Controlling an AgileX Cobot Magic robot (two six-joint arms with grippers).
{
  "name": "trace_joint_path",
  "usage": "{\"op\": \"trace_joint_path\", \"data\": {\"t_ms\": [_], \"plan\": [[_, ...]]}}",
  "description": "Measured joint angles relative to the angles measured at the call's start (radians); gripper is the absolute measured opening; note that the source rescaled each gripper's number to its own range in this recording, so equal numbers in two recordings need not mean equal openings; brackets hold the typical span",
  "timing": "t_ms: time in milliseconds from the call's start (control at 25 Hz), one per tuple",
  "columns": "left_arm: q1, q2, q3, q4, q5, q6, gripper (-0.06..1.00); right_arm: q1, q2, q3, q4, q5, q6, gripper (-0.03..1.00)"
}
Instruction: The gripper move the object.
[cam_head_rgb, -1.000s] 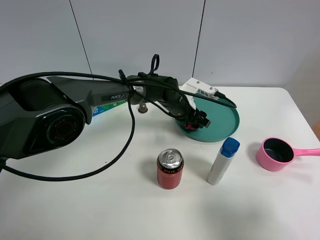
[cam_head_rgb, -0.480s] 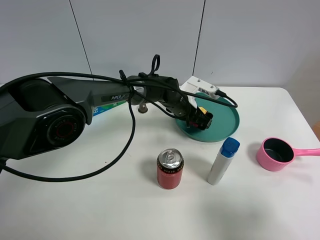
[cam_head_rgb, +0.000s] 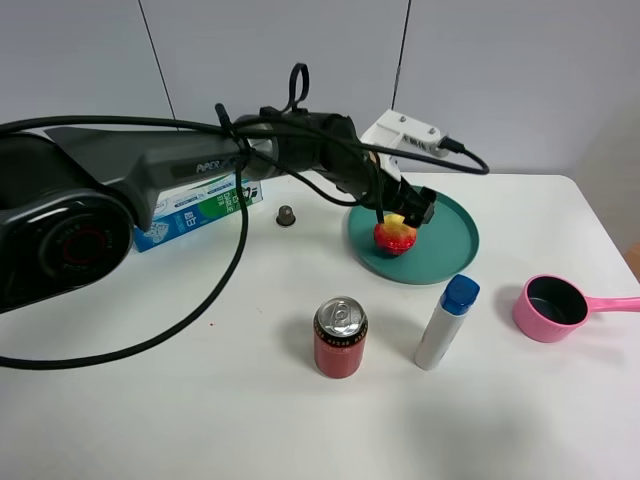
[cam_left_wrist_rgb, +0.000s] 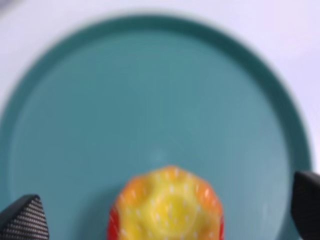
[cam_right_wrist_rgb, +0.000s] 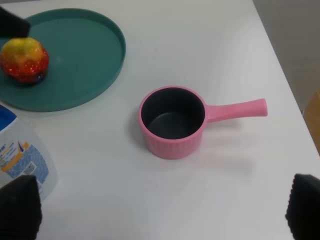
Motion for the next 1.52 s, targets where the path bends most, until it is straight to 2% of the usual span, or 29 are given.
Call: {"op": "trace_joint_path", "data": {"t_ms": [80,320,720,960,1080,1200,1360,1520], "plan": [[0.002,-0.043,0.000,0.003,0.006,0.000,1.00,0.000,0.000,0.000,0.000,0.000,0.000,1.00],[0.038,-0.210,0.000,0.113,0.075,-0.001,1.00,0.000,0.000,0.000,0.000,0.000,0.000,1.00],[0.164,-0.484,0.000,0.321,0.258,-0.062,1.00,0.000,0.000,0.000,0.000,0.000,0.000,1.00],[0.252,-0.622,0.014,0.365,0.315,-0.074,1.00,0.000,0.000,0.000,0.000,0.000,0.000,1.00],[0.291,-0.721,0.101,0.410,0.314,-0.093,1.00,0.000,0.000,0.000,0.000,0.000,0.000,1.00],[0.334,-0.843,0.246,0.460,0.305,-0.115,1.00,0.000,0.000,0.000,0.000,0.000,0.000,1.00],[0.414,-1.050,0.500,0.493,0.264,-0.136,1.00,0.000,0.000,0.000,0.000,0.000,0.000,1.00],[0.528,-1.284,0.759,0.498,0.263,-0.160,1.00,0.000,0.000,0.000,0.000,0.000,0.000,1.00]]}}
